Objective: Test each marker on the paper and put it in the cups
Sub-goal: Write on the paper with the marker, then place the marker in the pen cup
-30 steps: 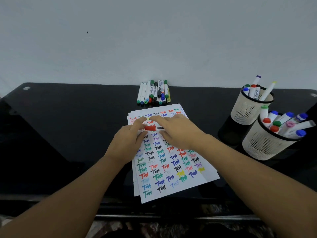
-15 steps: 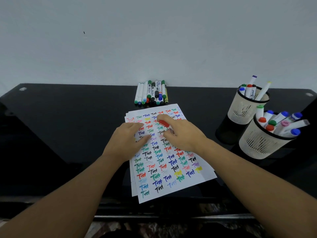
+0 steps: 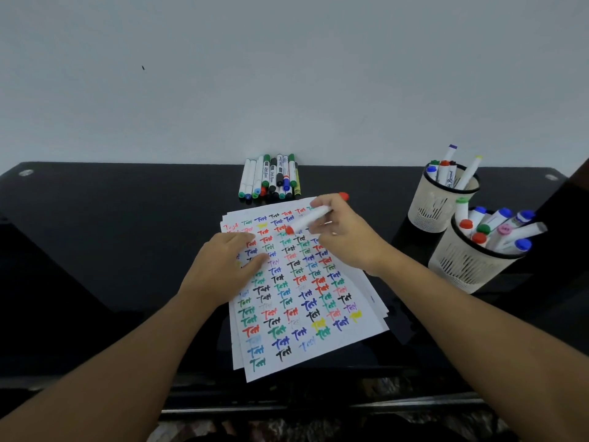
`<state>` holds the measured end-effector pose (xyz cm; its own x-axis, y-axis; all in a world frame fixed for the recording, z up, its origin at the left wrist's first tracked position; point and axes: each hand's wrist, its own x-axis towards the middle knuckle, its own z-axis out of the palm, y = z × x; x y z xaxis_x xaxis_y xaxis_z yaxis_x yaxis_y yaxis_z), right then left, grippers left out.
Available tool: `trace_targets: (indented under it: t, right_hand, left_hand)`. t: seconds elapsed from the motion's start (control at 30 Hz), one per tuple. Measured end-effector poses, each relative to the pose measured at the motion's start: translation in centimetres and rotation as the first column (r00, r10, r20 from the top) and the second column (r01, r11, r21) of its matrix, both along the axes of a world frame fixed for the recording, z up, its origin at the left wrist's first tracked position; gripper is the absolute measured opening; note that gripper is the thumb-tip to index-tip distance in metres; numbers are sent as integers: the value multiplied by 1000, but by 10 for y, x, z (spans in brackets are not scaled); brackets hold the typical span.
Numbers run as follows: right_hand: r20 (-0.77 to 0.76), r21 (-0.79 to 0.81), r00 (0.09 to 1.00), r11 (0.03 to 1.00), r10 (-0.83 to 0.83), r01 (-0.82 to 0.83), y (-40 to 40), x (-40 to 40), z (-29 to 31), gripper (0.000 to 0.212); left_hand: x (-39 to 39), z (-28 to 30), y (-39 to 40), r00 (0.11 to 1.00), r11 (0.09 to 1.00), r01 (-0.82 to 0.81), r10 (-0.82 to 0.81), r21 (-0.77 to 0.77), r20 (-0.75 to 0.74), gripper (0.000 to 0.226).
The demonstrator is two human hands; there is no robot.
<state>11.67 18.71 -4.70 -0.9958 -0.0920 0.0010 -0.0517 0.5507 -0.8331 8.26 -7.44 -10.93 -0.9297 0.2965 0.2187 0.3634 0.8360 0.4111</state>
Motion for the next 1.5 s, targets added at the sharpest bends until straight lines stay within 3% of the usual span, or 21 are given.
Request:
trace_targets:
  t: [0.13, 0.2, 0.27, 0.37, 0.43, 0.53, 0.77, 0.97, 1.17, 1.3, 1.5]
  right_hand:
    - [-104, 0, 987, 993, -121, 122, 10, 2, 9, 11]
    - [-105, -9, 979, 984, -176, 176, 11, 8, 21, 33]
    - [-178, 71, 956, 966, -235, 250, 18, 11, 30, 40]
    - [-352, 223, 903, 915, -247, 337, 34, 12, 44, 31]
    - [-418, 248, 868, 885, -269, 394, 49, 13, 60, 21]
    - [-491, 204, 795, 841, -355, 501, 76, 14, 88, 27]
    - [-404, 219, 723, 709, -560, 671, 143, 10, 112, 26]
    - [-329, 283, 744, 691, -582, 666, 159, 12, 99, 31]
    - [-327, 246, 740, 703, -587, 667, 155, 13, 101, 48]
    - [-392, 264, 750, 715, -533, 647, 139, 12, 102, 38]
    - [-415, 347, 842, 796, -345, 497, 92, 3, 99, 15]
  left_hand:
    - [0, -1, 0, 999, 1000, 15, -15, -5, -30, 69]
    - [0, -1, 0, 999, 999, 33, -33, -5, -38, 74]
    - [0, -2, -1, 999, 999, 43, -43, -6, -33, 78]
    - [-1, -2, -1, 998, 999, 48, -48, -3, -42, 78]
    - [-1, -2, -1, 998, 999, 44, -44, -3, -46, 77]
    - [-1, -3, -1, 998, 999, 38, -38, -13, -45, 76]
    - [-1, -3, 1, 998, 999, 38, -38, -4, -47, 75]
    - [-2, -4, 0, 999, 999, 32, -32, -6, -39, 75]
    - [-2, -3, 1, 999, 999, 37, -38, -19, -39, 75]
    - [-1, -2, 1, 998, 999, 40, -41, -18, -37, 76]
    - [1, 0, 1, 999, 998, 40, -41, -48, -21, 85]
